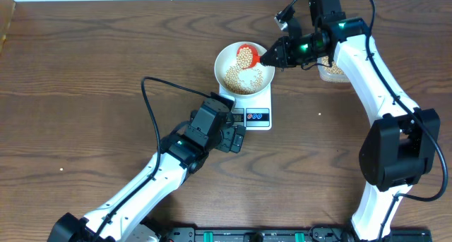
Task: Scoop item into bowl and weigh 50g on scale
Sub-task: 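Tip the scoop with the right gripper to pour chickpeas into the bowl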
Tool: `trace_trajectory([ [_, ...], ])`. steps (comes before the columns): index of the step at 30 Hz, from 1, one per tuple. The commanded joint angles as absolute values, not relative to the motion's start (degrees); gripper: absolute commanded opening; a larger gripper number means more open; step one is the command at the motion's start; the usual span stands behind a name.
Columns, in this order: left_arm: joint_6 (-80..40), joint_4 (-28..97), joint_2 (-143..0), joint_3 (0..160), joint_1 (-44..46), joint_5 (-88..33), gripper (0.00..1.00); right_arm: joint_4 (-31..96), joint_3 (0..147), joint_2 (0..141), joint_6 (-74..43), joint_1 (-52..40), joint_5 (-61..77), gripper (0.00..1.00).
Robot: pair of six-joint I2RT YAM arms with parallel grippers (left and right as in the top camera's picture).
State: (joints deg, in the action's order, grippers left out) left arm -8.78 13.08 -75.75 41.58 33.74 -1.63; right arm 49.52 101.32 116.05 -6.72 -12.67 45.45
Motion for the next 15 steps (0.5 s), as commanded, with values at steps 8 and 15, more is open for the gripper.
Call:
trace_trajectory([
  [8,-8.4,13.2,-75.5,41.4,33.5,-1.9,0.99,49.8,102.8,114.1,-4.9,-12.8,47.0,0.01],
  [15,-8.4,13.2,-75.5,41.3,33.5,-1.9,0.99,49.8,102.8,114.1,-3.2,-12.9,46.4,0.01],
])
